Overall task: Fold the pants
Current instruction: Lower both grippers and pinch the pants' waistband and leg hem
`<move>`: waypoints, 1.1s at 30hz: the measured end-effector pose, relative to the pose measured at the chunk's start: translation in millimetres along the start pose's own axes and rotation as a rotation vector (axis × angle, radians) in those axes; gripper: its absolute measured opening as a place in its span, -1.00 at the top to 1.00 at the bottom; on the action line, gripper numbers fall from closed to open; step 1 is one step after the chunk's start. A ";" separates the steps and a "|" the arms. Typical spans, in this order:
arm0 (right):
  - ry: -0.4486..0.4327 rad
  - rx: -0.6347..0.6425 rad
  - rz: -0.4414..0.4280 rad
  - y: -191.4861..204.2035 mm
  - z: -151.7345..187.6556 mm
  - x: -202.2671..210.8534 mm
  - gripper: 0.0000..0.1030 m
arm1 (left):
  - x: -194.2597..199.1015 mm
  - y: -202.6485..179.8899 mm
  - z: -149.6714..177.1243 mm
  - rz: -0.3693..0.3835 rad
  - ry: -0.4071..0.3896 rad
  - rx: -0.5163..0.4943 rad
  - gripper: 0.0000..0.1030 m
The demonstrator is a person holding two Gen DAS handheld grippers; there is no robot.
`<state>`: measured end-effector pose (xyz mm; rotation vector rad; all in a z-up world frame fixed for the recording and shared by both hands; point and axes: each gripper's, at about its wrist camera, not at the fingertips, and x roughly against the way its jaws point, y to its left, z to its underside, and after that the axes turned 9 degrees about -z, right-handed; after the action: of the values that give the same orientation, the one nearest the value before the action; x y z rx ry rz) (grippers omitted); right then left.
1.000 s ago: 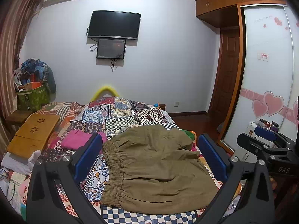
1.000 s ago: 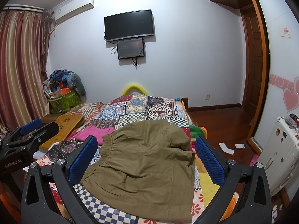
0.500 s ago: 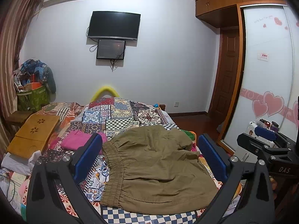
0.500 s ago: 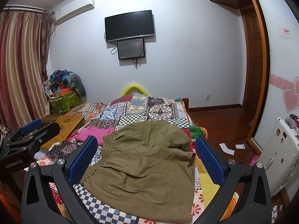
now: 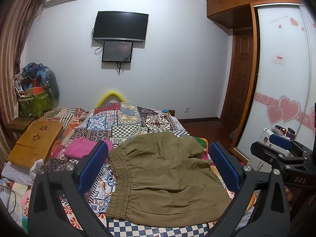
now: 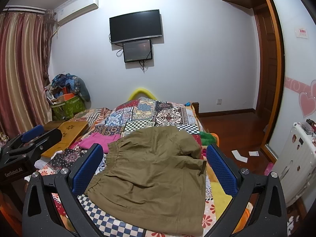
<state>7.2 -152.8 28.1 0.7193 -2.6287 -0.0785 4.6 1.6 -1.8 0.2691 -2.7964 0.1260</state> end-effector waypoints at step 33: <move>0.538 -0.136 0.121 -113.0 121.0 -69.8 -0.60 | -140.6 68.1 135.3 -0.049 0.526 -0.088 -0.39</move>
<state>66.7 -222.2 -126.6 0.4543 -2.1213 -0.0241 79.2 76.3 -179.5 0.2412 -2.2652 0.0510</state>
